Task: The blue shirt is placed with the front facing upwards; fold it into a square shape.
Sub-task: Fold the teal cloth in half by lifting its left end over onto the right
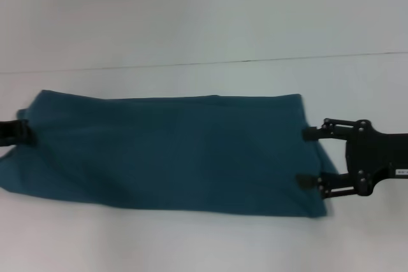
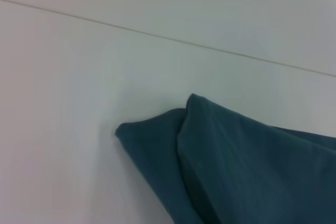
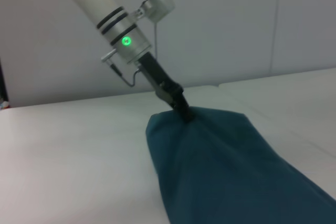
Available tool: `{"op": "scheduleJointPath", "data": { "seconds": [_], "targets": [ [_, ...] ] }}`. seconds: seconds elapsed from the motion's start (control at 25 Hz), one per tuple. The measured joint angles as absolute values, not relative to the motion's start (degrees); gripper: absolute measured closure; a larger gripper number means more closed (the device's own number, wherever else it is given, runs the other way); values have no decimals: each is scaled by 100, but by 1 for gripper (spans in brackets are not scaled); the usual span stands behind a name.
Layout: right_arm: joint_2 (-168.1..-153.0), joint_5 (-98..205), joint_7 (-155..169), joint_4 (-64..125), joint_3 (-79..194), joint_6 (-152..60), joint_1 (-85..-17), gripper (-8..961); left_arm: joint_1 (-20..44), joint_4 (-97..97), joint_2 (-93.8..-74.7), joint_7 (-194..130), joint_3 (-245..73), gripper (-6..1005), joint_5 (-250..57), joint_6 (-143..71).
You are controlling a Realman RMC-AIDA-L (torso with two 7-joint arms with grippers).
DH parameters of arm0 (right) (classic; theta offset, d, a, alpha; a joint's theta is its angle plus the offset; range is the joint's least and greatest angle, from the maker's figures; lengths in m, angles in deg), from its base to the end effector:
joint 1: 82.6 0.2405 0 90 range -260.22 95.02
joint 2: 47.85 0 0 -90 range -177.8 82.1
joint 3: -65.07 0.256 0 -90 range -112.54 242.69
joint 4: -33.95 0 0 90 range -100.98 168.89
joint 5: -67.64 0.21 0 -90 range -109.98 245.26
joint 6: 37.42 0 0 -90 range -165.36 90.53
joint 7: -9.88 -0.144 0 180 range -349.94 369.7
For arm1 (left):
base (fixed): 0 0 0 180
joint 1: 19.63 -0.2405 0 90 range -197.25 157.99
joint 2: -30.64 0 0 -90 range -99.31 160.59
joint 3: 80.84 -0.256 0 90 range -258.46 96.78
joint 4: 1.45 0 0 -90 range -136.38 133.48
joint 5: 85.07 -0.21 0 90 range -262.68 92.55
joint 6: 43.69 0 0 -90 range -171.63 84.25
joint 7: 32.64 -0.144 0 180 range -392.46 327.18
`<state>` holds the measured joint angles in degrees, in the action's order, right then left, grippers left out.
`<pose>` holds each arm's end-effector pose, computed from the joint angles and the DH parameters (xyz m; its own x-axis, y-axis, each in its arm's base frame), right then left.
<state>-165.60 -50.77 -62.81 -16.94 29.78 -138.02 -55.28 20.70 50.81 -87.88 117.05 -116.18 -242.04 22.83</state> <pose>0.2642 0.3158 0.0516 0.8993 -0.1161 -0.4217 -0.2361 -0.9405 -0.2446 -0.2967 0.4112 0.0662 0.2641 0.8426 0.4693 0.8944 -0.0318 -0.4462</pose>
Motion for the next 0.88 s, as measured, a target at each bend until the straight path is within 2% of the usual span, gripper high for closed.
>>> {"op": "scheduleJointPath", "data": {
  "seconds": [0.12,0.36,0.6,0.88],
  "targets": [
    [-16608,-5138,-6282,-1735,2951,-13849,-5500,37,2073,5082,-8763,11699,-11464,954,-24319,2245],
    [-16610,-5148,-6318,-1739,2896,-13936,-5486,38,2086,5089,-8734,11659,-11327,955,-24393,2228],
    [-16476,-5184,-6355,-1743,2936,-13971,-5580,37,2291,5130,-8811,11652,-11392,955,-24344,2249],
    [-16298,-5186,-6429,-1751,2989,-14058,-5779,37,2417,5646,-9062,11672,-11601,955,-23843,2608]
  ]
}}
